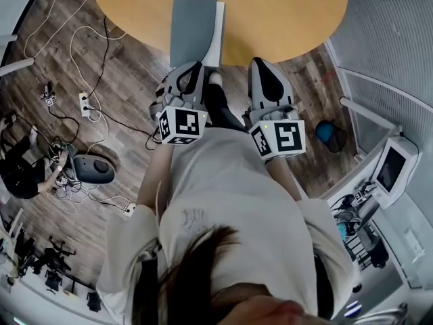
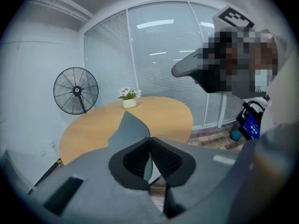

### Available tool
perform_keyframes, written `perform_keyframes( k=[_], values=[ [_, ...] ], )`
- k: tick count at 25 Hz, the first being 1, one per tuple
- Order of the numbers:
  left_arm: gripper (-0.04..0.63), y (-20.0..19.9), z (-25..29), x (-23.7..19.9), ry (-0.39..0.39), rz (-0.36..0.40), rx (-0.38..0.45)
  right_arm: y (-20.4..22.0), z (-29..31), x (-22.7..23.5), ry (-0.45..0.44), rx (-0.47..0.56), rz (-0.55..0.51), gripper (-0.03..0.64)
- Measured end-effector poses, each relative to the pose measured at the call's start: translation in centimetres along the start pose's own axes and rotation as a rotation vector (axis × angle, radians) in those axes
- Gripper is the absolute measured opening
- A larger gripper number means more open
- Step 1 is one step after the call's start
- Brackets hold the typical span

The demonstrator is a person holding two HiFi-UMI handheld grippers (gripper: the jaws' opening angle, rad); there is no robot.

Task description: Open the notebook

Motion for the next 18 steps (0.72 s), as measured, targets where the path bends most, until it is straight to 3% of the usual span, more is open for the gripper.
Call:
perform_keyframes(
  k=[18],
  values=[
    [0.025, 0.5, -4.6, -4.9, -0.203, -0.125, 0.042, -2.0, 1.5, -3.2, -0.101, 0.049, -0.039, 0.002]
  ],
)
Point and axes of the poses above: the fingertips, and each gripper's own axes: z forward along the fingers, x to its right, y out of its underside, the point moved 4 cm from there along -z, backward along the fingers, and after that the axes turned 1 degree about z, right-handed, at the moved point
